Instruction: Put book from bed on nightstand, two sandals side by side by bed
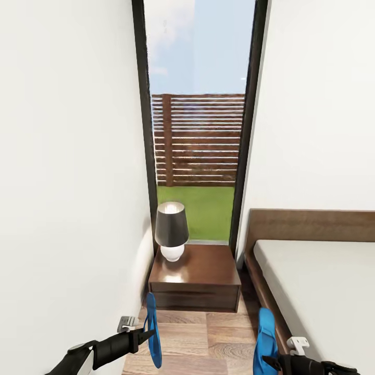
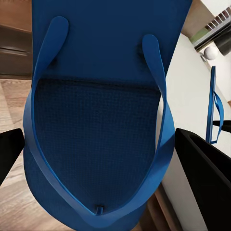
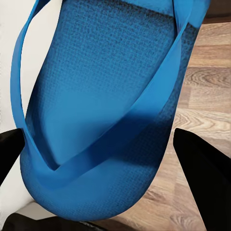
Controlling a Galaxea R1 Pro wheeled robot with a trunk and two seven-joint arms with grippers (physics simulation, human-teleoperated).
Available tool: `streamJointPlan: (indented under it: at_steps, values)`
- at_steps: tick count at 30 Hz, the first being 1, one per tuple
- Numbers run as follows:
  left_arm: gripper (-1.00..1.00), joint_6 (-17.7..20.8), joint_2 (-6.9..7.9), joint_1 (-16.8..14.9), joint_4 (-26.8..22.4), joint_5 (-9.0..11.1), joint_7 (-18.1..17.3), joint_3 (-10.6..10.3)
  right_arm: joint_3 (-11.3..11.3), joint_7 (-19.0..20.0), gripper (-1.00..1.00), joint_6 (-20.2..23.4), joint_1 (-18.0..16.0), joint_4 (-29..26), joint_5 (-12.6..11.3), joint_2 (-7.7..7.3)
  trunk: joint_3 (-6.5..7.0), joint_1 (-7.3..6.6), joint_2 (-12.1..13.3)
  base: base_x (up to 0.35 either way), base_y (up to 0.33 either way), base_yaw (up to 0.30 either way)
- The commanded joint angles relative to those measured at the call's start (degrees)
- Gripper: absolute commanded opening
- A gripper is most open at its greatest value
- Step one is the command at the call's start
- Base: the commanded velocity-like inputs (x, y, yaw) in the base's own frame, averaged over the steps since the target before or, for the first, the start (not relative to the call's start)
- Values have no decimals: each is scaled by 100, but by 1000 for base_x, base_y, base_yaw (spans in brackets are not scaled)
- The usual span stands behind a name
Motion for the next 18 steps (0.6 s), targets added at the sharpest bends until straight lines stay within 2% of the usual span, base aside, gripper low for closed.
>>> streamJointPlan:
  at_steps: [1, 18]
  values:
    - [-100, 60, -5, -5, -9, -50, -38, 47, 19, 9, -100, 52, -5, -7, -61, -3, 8, -21, 33, 0, 0, 0]
    - [-100, 60, -5, -5, -9, -49, -38, 44, 19, 6, -100, 52, -5, -7, -61, -1, 313, -394, 715, 0, 0, 0]
